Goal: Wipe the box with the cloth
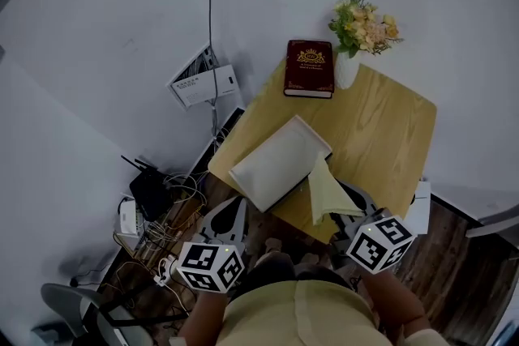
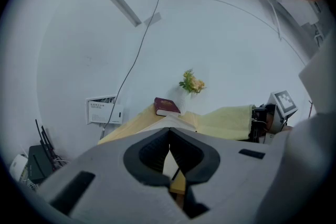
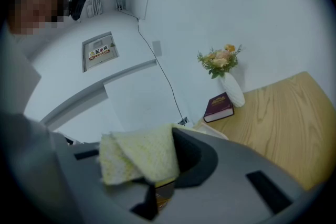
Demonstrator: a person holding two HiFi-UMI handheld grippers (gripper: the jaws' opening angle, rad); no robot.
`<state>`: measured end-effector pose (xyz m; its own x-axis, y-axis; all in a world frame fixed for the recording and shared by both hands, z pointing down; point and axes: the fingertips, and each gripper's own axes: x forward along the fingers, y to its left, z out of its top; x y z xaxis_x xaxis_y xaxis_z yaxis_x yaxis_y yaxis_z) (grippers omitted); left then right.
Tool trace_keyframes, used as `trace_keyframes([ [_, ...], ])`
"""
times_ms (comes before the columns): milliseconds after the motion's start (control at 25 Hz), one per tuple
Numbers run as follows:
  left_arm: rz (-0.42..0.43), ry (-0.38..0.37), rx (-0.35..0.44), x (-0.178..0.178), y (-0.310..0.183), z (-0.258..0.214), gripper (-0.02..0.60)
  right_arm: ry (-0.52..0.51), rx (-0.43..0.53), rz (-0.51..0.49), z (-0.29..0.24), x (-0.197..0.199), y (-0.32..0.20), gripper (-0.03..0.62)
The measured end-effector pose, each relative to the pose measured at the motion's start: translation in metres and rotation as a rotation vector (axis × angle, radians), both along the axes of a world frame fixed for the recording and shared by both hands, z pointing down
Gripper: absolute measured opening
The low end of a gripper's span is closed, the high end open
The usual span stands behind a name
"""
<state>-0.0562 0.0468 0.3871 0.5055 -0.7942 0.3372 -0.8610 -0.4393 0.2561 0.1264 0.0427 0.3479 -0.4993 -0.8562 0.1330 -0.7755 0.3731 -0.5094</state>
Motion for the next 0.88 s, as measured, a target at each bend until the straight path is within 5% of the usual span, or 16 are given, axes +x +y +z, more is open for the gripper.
trace_keyframes([
  [600,0.003,0.025,-0.044,-0.057,-0.061,0.015,0.02,0.019,0.028,-0.098,-0.005,-0.079,-0.062,0.032],
  [880,0.039,0.043,-0.083,-0.077,-0.08,0.03,0.02,0.11,0.047,-0.128,0.004,-0.112,-0.077,0.032],
])
